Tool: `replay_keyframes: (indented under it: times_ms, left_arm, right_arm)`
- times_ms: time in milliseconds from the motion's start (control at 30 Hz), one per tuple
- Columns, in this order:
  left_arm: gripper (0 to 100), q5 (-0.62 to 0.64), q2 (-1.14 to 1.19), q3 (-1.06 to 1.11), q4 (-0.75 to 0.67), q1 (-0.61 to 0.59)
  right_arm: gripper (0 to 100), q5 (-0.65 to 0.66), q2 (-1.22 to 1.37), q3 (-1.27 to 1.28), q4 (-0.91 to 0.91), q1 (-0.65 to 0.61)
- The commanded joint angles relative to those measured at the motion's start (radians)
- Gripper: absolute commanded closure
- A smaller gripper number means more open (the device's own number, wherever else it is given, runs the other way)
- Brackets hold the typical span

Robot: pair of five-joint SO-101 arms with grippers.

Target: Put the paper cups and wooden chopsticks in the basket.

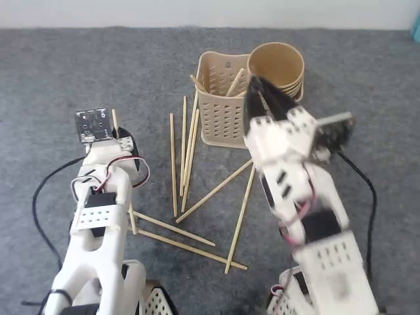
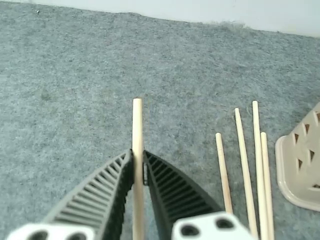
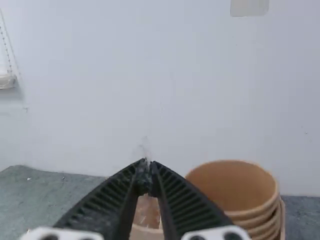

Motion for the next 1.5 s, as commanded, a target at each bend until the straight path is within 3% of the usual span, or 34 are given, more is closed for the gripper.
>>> replay_keyframes:
  times_ms: [0, 333, 533, 700, 867, 1167, 1333, 1467]
  left_arm:
    - [99, 0.009, -0.028, -0.031, -0.021, -0.011]
    - [99, 0.127, -0.028, -0.231, 0.242, -0.043]
    - [99, 0.129, -0.037, -0.404, 0.336, -0.021]
    - [99, 0.129, -0.037, -0.607, 0.371, -0.003]
    - [99, 0.123, -0.037, -0.717, 0.218, 0.049]
    - [99, 0.124, -0.026, -0.682, -0.293, 0.262]
    - [99, 0.120, 0.008, -0.766, -0.305, 0.370]
    - [99, 0.120, 0.127, -0.941, -0.305, 0.385]
  right_arm:
    - [99.1, 0.012, -0.252, 0.046, 0.168, -0.008]
    - [99.1, 0.014, -0.440, 0.338, 0.355, -0.001]
    - [99.1, 0.014, -0.441, 0.646, 0.147, -0.008]
    - [99.1, -0.026, -0.386, 0.646, 0.130, -0.001]
    - [99.1, -0.029, -0.343, 0.647, 0.124, 0.001]
    - [99.1, -0.029, -0.272, 0.647, 0.067, 0.001]
    - [99.1, -0.029, -0.271, 0.647, 0.067, 0.002]
    - [99.1, -0.029, -0.268, 0.647, 0.067, 0.002]
